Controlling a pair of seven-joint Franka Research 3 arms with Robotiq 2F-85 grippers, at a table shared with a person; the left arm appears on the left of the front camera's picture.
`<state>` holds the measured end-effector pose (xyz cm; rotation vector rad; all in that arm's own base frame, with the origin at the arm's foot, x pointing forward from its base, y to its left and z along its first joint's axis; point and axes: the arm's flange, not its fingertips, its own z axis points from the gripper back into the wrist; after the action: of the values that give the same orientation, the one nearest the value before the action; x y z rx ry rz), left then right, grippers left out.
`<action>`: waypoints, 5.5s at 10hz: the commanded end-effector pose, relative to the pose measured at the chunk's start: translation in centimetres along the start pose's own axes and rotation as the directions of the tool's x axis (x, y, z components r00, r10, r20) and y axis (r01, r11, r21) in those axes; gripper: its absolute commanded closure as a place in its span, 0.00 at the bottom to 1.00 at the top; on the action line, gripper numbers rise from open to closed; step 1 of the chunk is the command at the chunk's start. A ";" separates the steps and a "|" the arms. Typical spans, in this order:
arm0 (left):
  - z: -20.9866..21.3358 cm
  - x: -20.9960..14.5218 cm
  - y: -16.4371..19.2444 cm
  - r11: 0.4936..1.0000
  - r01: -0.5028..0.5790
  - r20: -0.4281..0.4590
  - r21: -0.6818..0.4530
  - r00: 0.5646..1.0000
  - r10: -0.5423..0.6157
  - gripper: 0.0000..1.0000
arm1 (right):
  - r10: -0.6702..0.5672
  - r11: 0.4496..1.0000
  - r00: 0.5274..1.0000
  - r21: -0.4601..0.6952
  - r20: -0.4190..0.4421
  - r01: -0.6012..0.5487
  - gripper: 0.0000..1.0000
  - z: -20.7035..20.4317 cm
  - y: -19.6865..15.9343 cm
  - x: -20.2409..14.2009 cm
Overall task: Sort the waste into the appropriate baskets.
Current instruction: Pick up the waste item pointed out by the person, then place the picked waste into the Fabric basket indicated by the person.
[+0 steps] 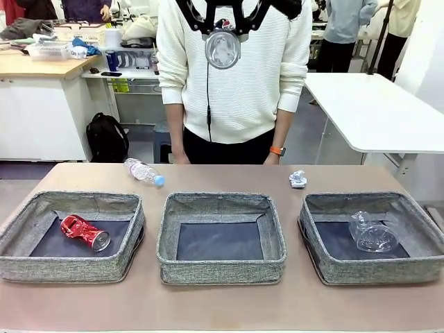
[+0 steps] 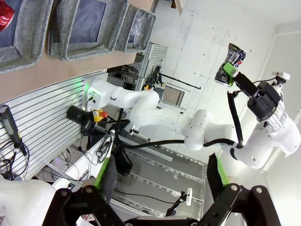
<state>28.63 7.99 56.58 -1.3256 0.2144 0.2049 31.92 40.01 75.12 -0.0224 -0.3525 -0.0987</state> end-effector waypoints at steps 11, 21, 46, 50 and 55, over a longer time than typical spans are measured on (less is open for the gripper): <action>0.1 -0.3 -0.2 1.000 0.008 -0.007 -0.009 1.000 -0.008 0.00 | -0.003 1.000 1.000 0.006 0.016 0.003 0.66 0.2 -0.1 -0.1; 0.1 -0.3 -0.2 1.000 0.008 -0.007 -0.009 1.000 -0.008 0.00 | -0.003 1.000 1.000 0.006 0.016 0.003 0.66 0.2 -0.1 -0.1; 11.3 -1.2 3.9 0.986 0.008 0.176 0.169 0.984 -0.038 0.00 | 0.775 0.404 0.511 0.331 0.371 -0.853 0.66 -28.1 23.4 -12.2; 11.3 -1.2 3.9 0.986 0.008 0.176 0.169 0.984 -0.038 0.00 | 0.789 0.400 0.497 0.314 0.361 -0.861 0.00 -28.2 23.4 -12.4; 11.3 -1.2 3.9 0.986 0.008 0.176 0.169 0.984 -0.038 0.00 | 0.770 0.423 0.524 0.325 0.364 -0.846 0.00 -27.8 22.5 -12.2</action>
<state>26.97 20.27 55.55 -1.1218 0.0692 0.2700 33.19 63.70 44.67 0.2945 -0.4762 1.0184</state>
